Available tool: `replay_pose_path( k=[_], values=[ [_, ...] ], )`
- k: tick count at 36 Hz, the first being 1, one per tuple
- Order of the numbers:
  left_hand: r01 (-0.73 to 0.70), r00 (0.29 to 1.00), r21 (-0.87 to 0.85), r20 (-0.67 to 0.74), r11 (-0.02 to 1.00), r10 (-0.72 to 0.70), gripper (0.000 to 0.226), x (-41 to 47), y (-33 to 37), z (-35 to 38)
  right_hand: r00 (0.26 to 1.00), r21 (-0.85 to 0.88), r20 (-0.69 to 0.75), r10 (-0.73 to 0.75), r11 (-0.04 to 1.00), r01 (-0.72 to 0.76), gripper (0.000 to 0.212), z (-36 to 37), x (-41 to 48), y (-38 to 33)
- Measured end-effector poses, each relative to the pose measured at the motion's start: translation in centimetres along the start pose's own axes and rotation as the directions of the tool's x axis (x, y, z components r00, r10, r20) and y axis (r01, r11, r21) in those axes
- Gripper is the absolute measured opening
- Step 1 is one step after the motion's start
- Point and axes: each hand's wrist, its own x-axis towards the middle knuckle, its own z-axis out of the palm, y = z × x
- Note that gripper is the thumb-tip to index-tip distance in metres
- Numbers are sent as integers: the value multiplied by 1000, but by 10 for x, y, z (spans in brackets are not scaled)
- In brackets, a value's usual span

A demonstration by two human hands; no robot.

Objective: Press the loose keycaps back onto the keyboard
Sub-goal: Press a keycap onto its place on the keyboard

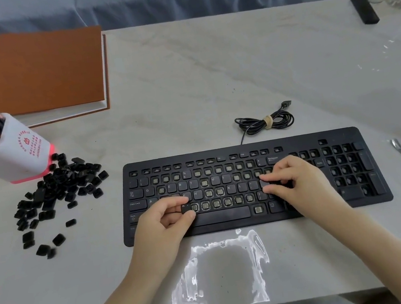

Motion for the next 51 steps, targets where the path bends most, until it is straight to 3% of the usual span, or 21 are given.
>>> replay_pose_path(
  k=[4, 8, 15, 24, 30, 34, 37, 40, 47, 51],
  values=[
    [0, 1000, 6, 3, 1000, 0, 23, 0, 0, 1, 948, -280, -162, -273, 934, 221, 14, 11, -15, 6],
    [5, 1000, 8, 1, 1000, -5, 23, 0, 2, 1, 893, -446, -188, -409, 845, 294, 17, 15, -21, 11],
    [-13, 1000, -13, -8, 1000, 13, 22, 0, 9, 1, 889, -483, -201, -411, 831, 275, 43, 20, -29, 10],
    [-79, 997, -107, -17, 991, 78, 25, -3, 18, 3, 912, -495, -167, -375, 832, 251, 36, 22, -30, 11],
    [-105, 994, -192, 1, 976, 107, 26, -6, 20, 6, 950, -334, -196, -244, 927, 169, 19, 16, -19, -12],
    [-126, 992, -156, -19, 980, 125, 27, -8, 21, 8, 999, 135, -37, -34, 990, 39, 11, 15, -20, -57],
    [-173, 985, -92, -26, 981, 171, 27, -11, 21, 7, 981, 419, 187, 57, 898, -132, 12, 22, -26, -85],
    [-225, 974, -62, -27, 972, 224, 24, -13, 19, 7, 963, 566, 265, 56, 799, -203, 21, 31, -29, -99],
    [-353, 935, 58, -5, 934, 353, 23, -9, 9, 3, 927, 689, 331, 174, 627, -364, 15, 40, -27, -101],
    [-488, 861, 241, -28, 839, 509, 10, 1, -7, -1, 929, 701, 297, 221, 609, -370, 16, 40, -22, -94]
  ],
)
